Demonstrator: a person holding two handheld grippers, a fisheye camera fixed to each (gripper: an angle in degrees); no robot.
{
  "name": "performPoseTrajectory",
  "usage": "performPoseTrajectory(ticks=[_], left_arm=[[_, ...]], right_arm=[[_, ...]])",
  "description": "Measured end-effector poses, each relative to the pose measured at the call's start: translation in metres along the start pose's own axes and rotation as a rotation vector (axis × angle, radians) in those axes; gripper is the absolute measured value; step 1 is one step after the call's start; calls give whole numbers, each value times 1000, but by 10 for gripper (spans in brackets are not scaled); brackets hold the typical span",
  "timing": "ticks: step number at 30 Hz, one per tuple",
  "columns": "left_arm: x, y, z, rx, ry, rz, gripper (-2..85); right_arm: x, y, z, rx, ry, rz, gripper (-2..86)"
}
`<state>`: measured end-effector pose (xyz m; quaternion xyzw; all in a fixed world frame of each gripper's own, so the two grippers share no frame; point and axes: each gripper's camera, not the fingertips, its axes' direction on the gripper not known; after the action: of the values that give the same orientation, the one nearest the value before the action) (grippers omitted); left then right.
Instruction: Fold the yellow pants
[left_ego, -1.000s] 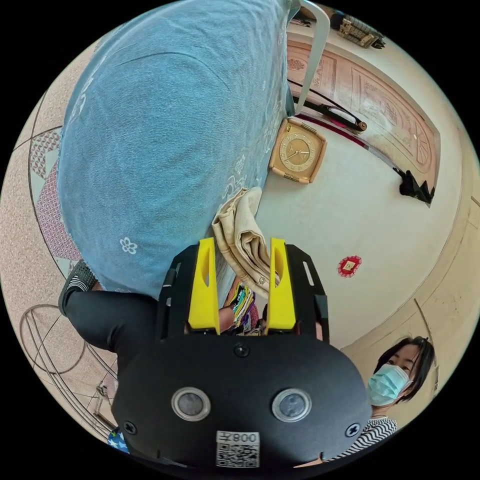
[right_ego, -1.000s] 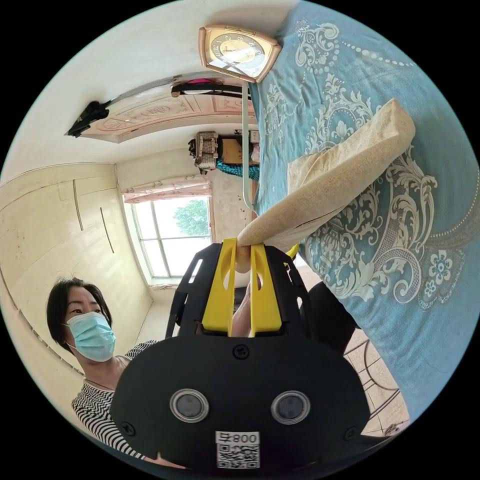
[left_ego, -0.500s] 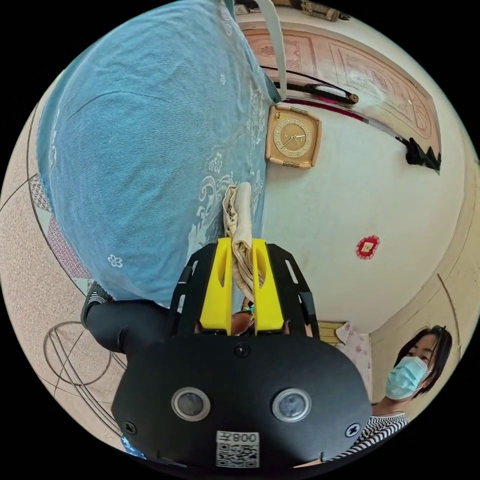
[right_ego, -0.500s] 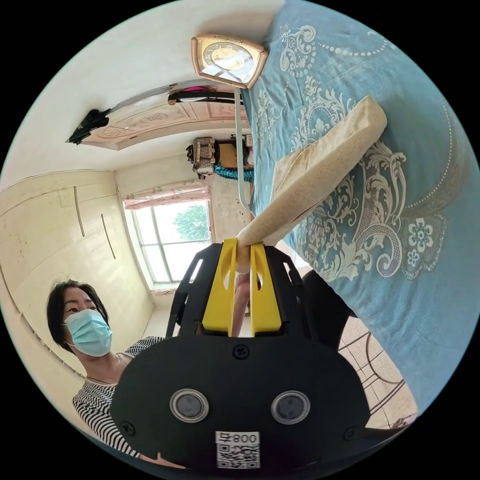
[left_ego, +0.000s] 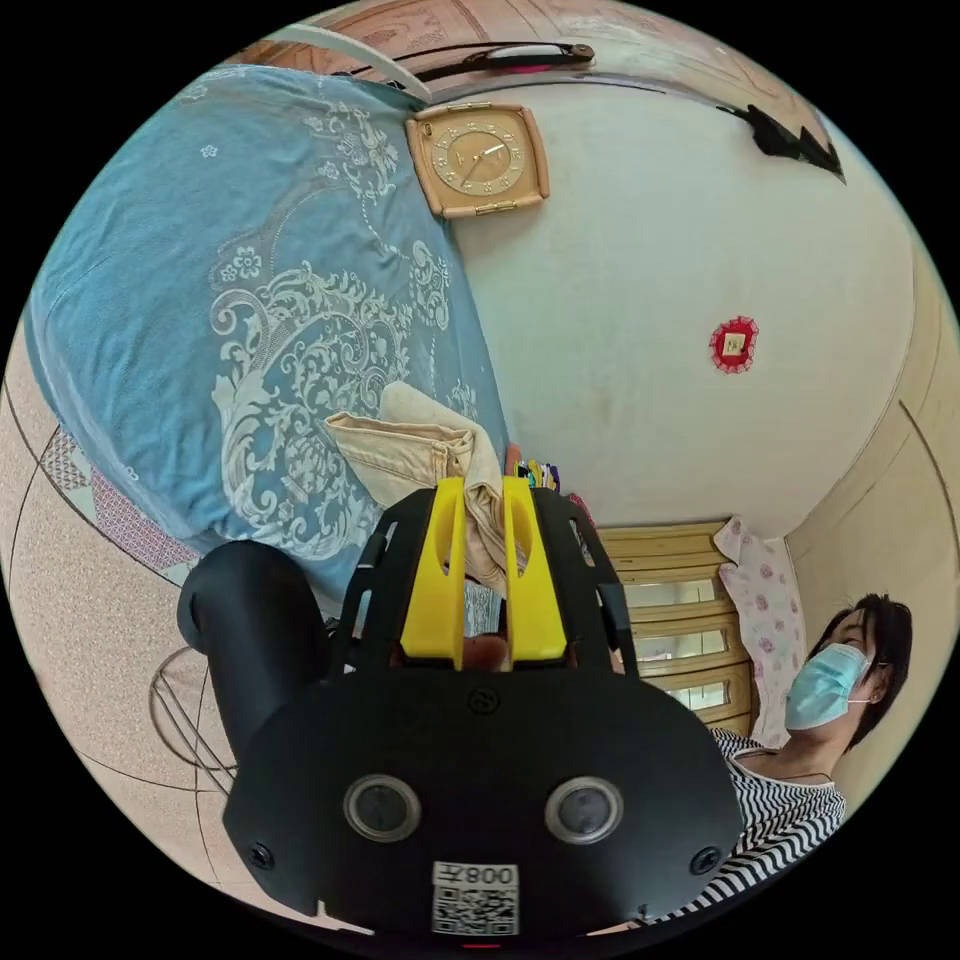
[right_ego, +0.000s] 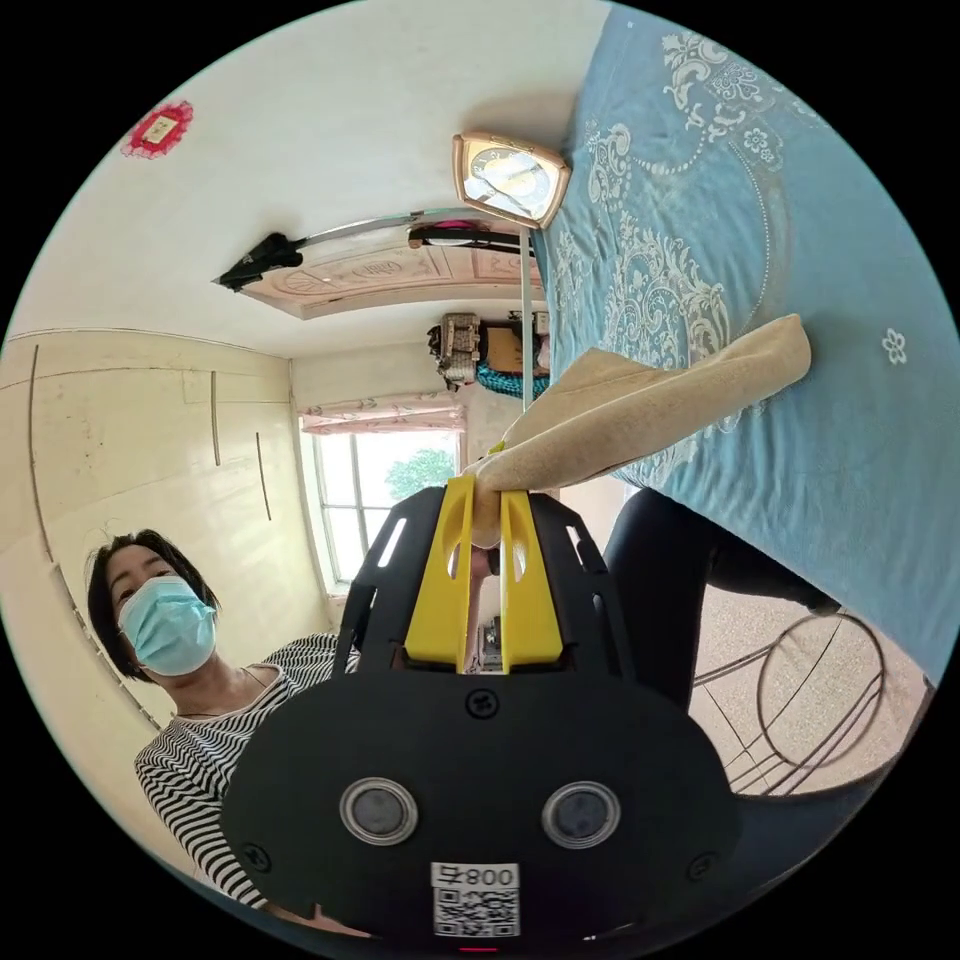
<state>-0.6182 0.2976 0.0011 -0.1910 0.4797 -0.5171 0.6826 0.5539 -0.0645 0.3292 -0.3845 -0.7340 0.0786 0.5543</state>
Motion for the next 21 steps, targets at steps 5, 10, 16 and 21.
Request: performPoseTrajectory(ticks=[5, 10, 16, 21], left_arm=[[50, 0, 142, -189, 27, 114, 66], [121, 10, 326, -405, 107, 272, 67], [210, 58, 578, -679, 257, 428, 68], [243, 126, 773, -865, 283, 513, 68]], right_arm=[[-12, 79, -119, 205, -25, -65, 7], [-44, 151, -251, 437, 28, -197, 7], [-93, 251, -420, 740, 175, -340, 8], [-107, 327, -516, 932, 324, -356, 9]])
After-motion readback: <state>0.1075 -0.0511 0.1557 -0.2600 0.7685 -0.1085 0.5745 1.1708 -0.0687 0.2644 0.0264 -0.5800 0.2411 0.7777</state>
